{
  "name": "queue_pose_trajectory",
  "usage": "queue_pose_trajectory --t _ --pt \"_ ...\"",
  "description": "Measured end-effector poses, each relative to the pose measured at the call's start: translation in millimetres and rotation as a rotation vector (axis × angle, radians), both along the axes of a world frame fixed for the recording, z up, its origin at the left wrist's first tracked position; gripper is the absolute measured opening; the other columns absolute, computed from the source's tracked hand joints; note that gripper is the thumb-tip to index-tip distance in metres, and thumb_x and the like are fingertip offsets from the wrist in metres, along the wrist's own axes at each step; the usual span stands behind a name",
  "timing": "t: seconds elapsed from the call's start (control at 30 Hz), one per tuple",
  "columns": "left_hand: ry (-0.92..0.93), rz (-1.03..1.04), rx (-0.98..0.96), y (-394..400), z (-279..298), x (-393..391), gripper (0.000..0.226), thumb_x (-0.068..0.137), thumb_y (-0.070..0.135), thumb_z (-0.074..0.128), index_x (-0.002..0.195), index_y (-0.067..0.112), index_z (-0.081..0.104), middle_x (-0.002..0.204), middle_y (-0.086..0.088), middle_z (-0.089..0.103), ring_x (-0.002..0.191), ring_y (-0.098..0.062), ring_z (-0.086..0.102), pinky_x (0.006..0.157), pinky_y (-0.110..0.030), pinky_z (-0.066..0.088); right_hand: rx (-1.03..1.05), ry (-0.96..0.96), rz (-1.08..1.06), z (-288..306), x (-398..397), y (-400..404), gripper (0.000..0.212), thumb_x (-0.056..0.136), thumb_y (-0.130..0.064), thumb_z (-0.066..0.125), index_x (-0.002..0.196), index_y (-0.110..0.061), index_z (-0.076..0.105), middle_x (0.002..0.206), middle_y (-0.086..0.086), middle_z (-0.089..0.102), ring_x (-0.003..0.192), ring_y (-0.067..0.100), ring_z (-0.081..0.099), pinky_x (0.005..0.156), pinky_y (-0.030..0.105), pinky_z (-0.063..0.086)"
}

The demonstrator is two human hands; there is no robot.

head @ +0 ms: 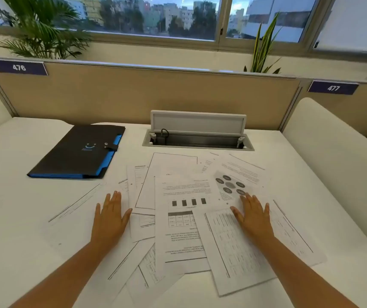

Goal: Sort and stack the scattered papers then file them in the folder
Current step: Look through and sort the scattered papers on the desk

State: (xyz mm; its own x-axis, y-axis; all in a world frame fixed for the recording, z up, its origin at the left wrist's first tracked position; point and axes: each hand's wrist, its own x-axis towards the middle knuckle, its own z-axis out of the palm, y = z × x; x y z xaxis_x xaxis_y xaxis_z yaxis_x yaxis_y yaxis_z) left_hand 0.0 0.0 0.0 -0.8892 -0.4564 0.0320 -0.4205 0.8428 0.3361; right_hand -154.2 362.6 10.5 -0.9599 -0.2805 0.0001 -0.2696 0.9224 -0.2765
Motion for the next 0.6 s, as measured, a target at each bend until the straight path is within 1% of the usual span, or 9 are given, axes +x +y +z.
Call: queue_pose_trajectory --t 0.03,0.07,0.13,0.27,0.37,0.43,0.47,0.53,0.6 --pt "0.000 0.021 0.021 0 -2 3 0.067 0.093 0.049 0.023 0.146 0.012 0.003 0.157 -0.006 0.007 0.145 -0.021 0.002 0.118 -0.042 0.001 0.027 -0.008 -0.004 -1 3 0 0.065 0.092 -0.057 0.023 0.145 -0.020 0.014 0.156 0.000 0.012 0.144 0.019 0.003 0.116 0.051 -0.006" --pt "0.000 0.032 0.037 -1 -5 5 0.066 0.094 0.045 0.026 0.146 0.012 0.004 0.157 -0.006 0.008 0.145 -0.022 0.003 0.118 -0.041 0.001 0.049 -0.009 -0.001 -3 4 1 0.065 0.092 -0.057 0.022 0.145 -0.021 0.014 0.157 -0.001 0.011 0.144 0.018 0.003 0.115 0.052 -0.007" --pt "-0.008 0.055 0.040 -2 -11 10 0.063 0.095 0.042 0.028 0.146 0.011 0.007 0.157 -0.006 0.011 0.145 -0.022 0.005 0.118 -0.040 0.003 0.043 -0.012 -0.016 -9 8 3 0.063 0.092 -0.055 0.022 0.146 -0.023 0.015 0.157 -0.002 0.010 0.144 0.017 0.004 0.114 0.053 -0.008" --pt "0.008 0.054 0.014 -2 -12 10 0.059 0.096 0.039 0.028 0.145 0.011 0.012 0.156 -0.007 0.015 0.144 -0.022 0.010 0.117 -0.039 0.006 -0.014 -0.005 -0.032 -12 10 5 0.060 0.093 -0.054 0.024 0.145 -0.024 0.018 0.156 -0.003 0.012 0.144 0.016 0.004 0.115 0.053 -0.004" --pt "0.022 0.053 0.015 -2 -13 10 0.056 0.096 0.036 0.031 0.144 0.010 0.020 0.154 -0.008 0.021 0.143 -0.024 0.015 0.117 -0.039 0.009 -0.021 0.000 -0.032 -13 10 5 0.060 0.093 -0.054 0.024 0.145 -0.024 0.019 0.156 -0.004 0.013 0.144 0.015 0.005 0.115 0.053 -0.004" --pt "0.046 0.071 0.012 0 -11 10 0.052 0.095 0.031 0.036 0.141 0.007 0.030 0.150 -0.011 0.030 0.141 -0.027 0.024 0.115 -0.041 0.015 -0.023 0.012 -0.033 -13 10 5 0.060 0.093 -0.054 0.025 0.145 -0.024 0.020 0.156 -0.003 0.014 0.144 0.015 0.006 0.115 0.052 -0.003" --pt "0.075 0.085 -0.001 1 -9 11 0.048 0.095 0.027 0.040 0.137 0.005 0.038 0.146 -0.014 0.038 0.136 -0.030 0.033 0.112 -0.044 0.022 -0.023 0.014 -0.036 -13 10 5 0.060 0.093 -0.053 0.025 0.144 -0.024 0.020 0.156 -0.003 0.015 0.144 0.015 0.007 0.115 0.052 -0.003" --pt "0.149 0.097 -0.041 4 -8 12 0.037 0.090 0.016 0.051 0.122 -0.001 0.054 0.128 -0.020 0.056 0.119 -0.038 0.051 0.099 -0.051 0.038 -0.019 0.015 -0.035 -13 11 5 0.060 0.093 -0.053 0.025 0.144 -0.024 0.020 0.156 -0.003 0.015 0.144 0.016 0.007 0.116 0.053 -0.002" --pt "0.206 0.090 -0.086 6 -8 13 0.025 0.085 0.008 0.058 0.107 -0.003 0.063 0.110 -0.022 0.066 0.100 -0.040 0.061 0.084 -0.051 0.046 -0.017 0.014 -0.041 -14 11 5 0.060 0.093 -0.053 0.025 0.144 -0.024 0.020 0.156 -0.003 0.015 0.144 0.016 0.007 0.115 0.053 -0.002"
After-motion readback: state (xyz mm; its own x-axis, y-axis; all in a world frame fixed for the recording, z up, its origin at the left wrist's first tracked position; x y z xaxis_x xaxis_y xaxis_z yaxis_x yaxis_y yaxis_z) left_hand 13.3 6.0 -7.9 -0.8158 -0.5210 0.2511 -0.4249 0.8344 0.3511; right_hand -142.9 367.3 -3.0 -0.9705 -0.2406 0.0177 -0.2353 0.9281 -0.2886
